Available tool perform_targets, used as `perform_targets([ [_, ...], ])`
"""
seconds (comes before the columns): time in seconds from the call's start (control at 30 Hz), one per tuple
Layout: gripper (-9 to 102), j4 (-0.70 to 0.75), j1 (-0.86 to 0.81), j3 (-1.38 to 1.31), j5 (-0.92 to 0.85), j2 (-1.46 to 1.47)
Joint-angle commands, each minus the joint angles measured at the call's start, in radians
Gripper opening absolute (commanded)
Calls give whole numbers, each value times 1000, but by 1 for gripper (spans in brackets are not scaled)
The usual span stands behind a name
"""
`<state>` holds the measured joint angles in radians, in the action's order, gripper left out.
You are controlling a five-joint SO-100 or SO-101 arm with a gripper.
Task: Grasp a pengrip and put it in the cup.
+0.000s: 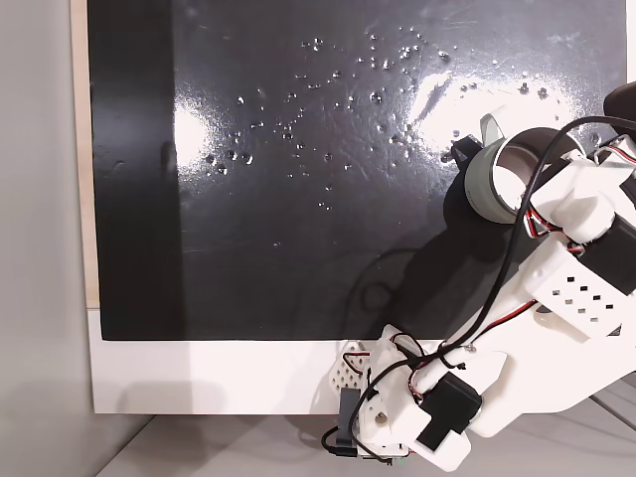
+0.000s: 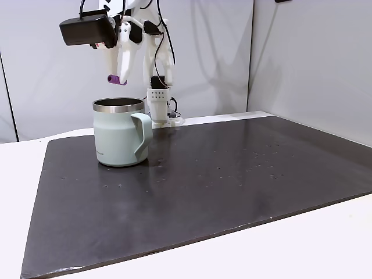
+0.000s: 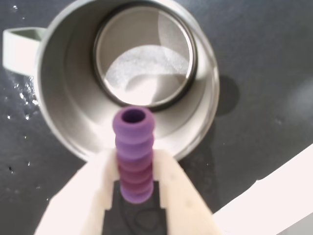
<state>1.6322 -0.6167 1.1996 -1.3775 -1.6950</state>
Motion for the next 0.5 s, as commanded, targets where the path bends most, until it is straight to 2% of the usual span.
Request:
perform_targets([
  [0.0, 0, -55, -6, 3, -8, 12],
  [0.2, 3, -78, -3, -15, 6, 64],
  [0.3, 26, -74, -2, -40, 11, 89],
  [0.33, 31, -74, 0, -44, 14, 92],
  [0.47, 34, -66, 5, -80, 32, 107],
])
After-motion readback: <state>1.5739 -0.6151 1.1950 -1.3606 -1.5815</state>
